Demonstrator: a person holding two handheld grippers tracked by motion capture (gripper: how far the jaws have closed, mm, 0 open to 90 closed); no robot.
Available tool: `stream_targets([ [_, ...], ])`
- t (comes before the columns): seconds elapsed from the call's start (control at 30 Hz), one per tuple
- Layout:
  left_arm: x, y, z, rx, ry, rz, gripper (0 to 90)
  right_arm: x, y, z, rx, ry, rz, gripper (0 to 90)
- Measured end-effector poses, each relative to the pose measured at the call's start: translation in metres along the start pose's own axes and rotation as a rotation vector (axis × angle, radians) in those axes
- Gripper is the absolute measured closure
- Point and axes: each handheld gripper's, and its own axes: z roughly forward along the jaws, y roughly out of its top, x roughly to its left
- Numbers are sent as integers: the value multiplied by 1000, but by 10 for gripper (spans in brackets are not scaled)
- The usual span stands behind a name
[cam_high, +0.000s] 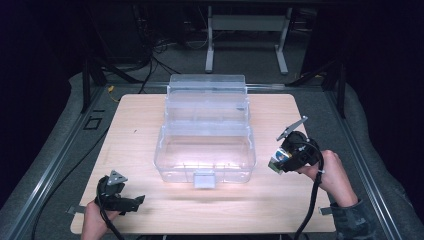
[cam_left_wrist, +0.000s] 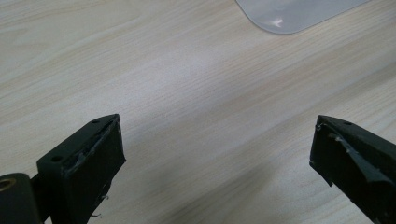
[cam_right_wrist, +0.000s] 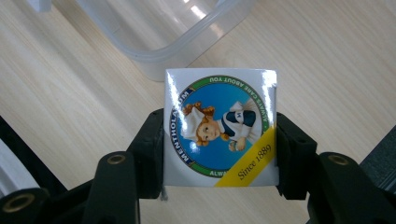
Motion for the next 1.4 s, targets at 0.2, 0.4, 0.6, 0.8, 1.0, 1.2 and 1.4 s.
stream_targets([
  [0.2,0,0,0,3,0,1,26,-2,9,-5,0,-2,-3,459],
  [0.4,0,0,0,0,-1,-3,27,-7,17,-8,5,10,-13,460],
  [0.6,1,-1,0,-4,1,-9,27,-12,24,-9,14,9,-6,460],
  [0.8,1,-1,-1,-4,0,-4,27,-13,32,-14,28,-13,-16,460],
  [1.0,1,-1,-2,-10,3,-4,27,-12,39,-17,27,-7,-29,460],
  [1.2,1,-1,-2,-8,3,-4,27,-11,45,-23,22,-21,-37,460],
  [1.4,0,-1,-2,-10,6,1,26,-8,53,-27,16,-17,-53,460],
])
